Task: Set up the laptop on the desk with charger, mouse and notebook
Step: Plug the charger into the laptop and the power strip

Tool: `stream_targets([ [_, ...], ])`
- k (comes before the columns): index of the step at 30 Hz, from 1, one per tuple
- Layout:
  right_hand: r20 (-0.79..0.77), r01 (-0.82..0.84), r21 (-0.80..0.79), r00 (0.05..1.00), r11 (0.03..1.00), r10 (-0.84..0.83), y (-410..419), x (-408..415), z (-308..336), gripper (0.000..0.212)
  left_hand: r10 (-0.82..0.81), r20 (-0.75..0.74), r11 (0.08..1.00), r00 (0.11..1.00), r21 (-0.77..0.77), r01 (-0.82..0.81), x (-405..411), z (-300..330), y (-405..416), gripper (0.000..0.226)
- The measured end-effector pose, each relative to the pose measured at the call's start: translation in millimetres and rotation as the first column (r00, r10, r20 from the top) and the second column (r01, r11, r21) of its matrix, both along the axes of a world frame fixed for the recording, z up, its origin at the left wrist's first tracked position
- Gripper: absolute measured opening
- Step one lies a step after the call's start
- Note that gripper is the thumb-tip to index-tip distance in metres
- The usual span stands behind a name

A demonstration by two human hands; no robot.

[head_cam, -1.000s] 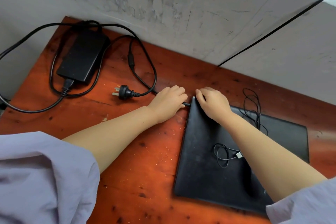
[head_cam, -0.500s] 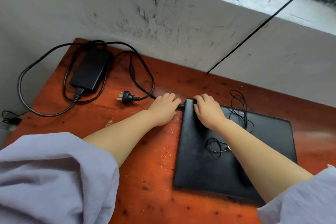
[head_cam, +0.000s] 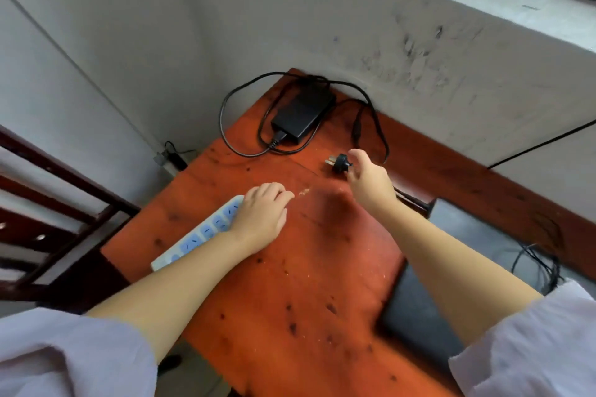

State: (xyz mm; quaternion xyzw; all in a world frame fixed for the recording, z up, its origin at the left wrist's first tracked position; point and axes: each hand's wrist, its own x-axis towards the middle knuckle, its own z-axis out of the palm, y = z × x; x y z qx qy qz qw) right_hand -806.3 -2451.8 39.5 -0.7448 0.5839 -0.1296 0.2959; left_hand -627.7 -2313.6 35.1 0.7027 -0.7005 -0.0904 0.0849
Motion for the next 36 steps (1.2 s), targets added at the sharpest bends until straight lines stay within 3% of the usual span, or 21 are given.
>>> stream_targets([
  [2, -0.056, 0.002, 0.085, 0.998, 0.996, 0.003, -4, 16, -7, 0.038, 0.071, 0.045, 0.997, 0.996, 0.016, -0.072, 21, -7, 11, 0.035],
  [5, -0.019, 0.100, 0.275, 0.995, 0.956, -0.099, -13, 28, -17, 0.034, 0.152, 0.083, 0.986, 0.985, 0.055, -0.157, 45, -20, 21, 0.043],
  [8, 0.028, 0.163, 0.325, 0.983, 0.931, -0.182, -14, 34, -21, 0.030, 0.153, 0.078, 0.984, 0.985, 0.078, -0.159, 59, -32, 29, 0.052],
  [12, 0.288, 0.146, 0.419, 0.915, 0.896, -0.284, -2, 48, -16, 0.032, 0.142, 0.078, 0.986, 0.987, 0.072, -0.148, 62, -39, 29, 0.065],
  [15, 0.481, 0.083, 0.464, 0.813, 0.882, -0.329, 19, 65, -7, 0.017, 0.150, 0.093, 0.985, 0.984, 0.070, -0.156, 61, -40, 29, 0.071],
  [20, 0.549, -0.025, 0.470, 0.791, 0.882, -0.270, 63, 95, 8, 0.011, 0.239, 0.074, 0.965, 0.968, 0.089, -0.245, 62, -39, 46, 0.077],
  [22, 0.509, -0.103, 0.432, 0.848, 0.896, -0.148, 77, 104, 12, 0.008, 0.278, 0.087, 0.956, 0.957, 0.073, -0.284, 65, -40, 61, 0.077],
  [25, 0.326, -0.244, 0.325, 0.936, 0.914, 0.134, 92, 116, 13, 0.007, 0.315, 0.094, 0.945, 0.944, 0.060, -0.321, 68, -41, 80, 0.075],
  [27, 0.217, -0.313, 0.274, 0.941, 0.909, 0.258, 97, 123, 14, 0.014, 0.338, 0.097, 0.937, 0.936, 0.054, -0.344, 68, -41, 86, 0.073],
  [36, -0.065, -0.471, 0.104, 0.876, 0.876, 0.478, 94, 137, 19, 0.020, 0.364, 0.095, 0.928, 0.926, 0.045, -0.369, 69, -41, 89, 0.067],
])
